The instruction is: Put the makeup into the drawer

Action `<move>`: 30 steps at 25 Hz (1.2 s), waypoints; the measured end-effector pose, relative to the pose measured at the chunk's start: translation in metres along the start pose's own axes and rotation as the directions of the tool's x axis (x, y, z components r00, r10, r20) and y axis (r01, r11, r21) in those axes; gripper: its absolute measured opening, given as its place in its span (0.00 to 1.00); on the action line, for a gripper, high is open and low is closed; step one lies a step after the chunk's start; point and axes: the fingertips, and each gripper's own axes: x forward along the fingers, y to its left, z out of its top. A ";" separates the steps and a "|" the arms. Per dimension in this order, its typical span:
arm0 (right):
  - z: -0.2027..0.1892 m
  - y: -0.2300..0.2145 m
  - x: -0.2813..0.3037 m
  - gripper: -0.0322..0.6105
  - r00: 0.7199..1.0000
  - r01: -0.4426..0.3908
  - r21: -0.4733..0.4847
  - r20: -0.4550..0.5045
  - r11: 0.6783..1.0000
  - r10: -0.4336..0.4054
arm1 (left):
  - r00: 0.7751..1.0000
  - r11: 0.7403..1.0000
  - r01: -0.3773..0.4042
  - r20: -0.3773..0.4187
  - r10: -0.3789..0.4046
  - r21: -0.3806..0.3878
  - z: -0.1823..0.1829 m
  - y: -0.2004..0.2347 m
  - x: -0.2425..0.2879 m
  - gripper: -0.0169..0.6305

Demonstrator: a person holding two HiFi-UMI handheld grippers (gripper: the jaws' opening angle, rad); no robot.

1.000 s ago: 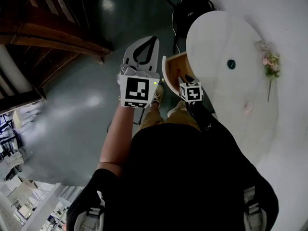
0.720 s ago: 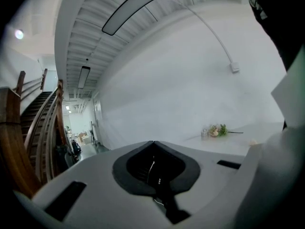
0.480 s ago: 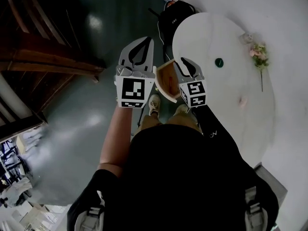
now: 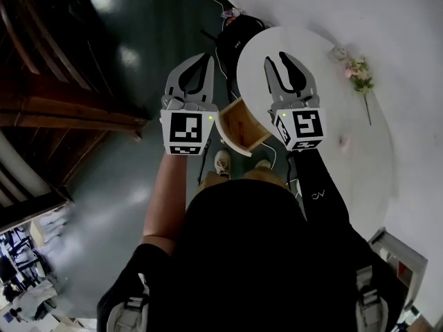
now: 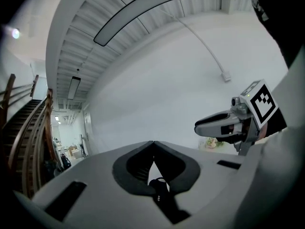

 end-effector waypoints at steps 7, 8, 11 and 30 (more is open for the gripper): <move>0.006 -0.020 -0.014 0.22 0.997 0.079 0.010 -0.003 0.997 -0.079 | 0.996 0.996 0.084 0.026 -0.084 0.022 0.016 -0.019 0.014 0.04; 0.006 -0.025 -0.019 0.22 0.995 0.097 0.008 -0.005 0.995 -0.097 | 0.994 0.995 0.101 0.028 -0.102 0.024 0.017 -0.024 0.017 0.04; 0.006 -0.045 -0.038 0.22 0.987 0.161 0.004 -0.010 0.987 -0.161 | 0.986 0.986 0.164 0.040 -0.165 0.032 0.022 -0.046 0.029 0.04; -0.013 -0.129 -0.133 0.22 0.902 0.425 -0.035 -0.072 0.905 -0.426 | 0.896 0.902 0.427 0.106 -0.431 0.062 0.050 -0.164 0.080 0.04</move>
